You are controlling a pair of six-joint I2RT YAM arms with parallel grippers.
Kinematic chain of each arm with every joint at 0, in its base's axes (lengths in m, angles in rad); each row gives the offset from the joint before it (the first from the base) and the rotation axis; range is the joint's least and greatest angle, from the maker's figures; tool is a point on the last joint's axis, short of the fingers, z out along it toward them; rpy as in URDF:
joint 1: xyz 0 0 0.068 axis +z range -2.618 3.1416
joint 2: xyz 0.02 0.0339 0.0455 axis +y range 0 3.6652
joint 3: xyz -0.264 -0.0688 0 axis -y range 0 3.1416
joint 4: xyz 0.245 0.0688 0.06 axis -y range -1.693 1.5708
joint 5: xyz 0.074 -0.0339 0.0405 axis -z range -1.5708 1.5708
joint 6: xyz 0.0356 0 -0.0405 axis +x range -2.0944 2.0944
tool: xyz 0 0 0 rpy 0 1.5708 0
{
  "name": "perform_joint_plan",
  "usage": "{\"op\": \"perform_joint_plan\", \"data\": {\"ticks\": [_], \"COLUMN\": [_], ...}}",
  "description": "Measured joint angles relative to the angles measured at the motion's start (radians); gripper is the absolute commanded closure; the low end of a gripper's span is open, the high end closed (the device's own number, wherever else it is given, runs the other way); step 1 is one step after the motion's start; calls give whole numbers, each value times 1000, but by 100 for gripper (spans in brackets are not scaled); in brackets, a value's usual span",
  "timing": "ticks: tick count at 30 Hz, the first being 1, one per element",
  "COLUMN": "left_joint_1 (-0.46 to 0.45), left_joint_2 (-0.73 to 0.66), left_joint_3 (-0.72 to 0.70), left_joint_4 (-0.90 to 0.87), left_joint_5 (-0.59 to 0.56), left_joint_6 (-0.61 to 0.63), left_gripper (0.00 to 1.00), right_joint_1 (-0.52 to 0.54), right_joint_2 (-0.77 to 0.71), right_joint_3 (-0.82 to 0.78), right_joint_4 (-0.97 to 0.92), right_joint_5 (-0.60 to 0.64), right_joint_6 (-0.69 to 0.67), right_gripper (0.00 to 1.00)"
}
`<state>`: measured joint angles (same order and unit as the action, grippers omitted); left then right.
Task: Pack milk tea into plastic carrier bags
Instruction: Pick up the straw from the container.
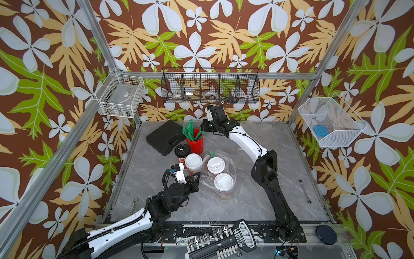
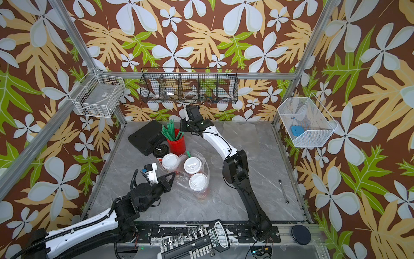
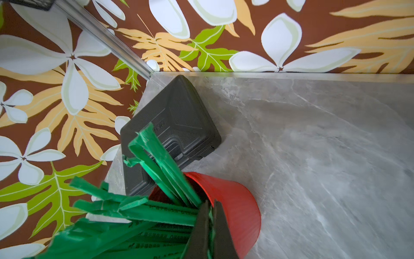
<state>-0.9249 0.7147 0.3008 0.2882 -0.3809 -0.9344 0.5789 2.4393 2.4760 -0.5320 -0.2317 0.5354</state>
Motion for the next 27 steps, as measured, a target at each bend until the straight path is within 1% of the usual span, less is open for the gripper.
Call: {"op": "perform_joint_plan", "data": {"ticks": [8,17,27], "left_joint_1": [0,0,0], "left_joint_2": [4,31,61], "left_joint_3": [1,20,40], "left_joint_4": [0,8,37], "left_joint_5": [0,6,27], "left_joint_6": [0,13,27], "left_gripper": [100,100,100], "right_joint_1": [10,35,37], "right_joint_2": [-127,-252,-488], "right_joint_3": [-64,-97,-205], "right_joint_4": [-5,-66,-112], "right_joint_5": [35,77,125], "right_joint_6": [-68,-145,-198], "right_gripper": [100,100,100]}}
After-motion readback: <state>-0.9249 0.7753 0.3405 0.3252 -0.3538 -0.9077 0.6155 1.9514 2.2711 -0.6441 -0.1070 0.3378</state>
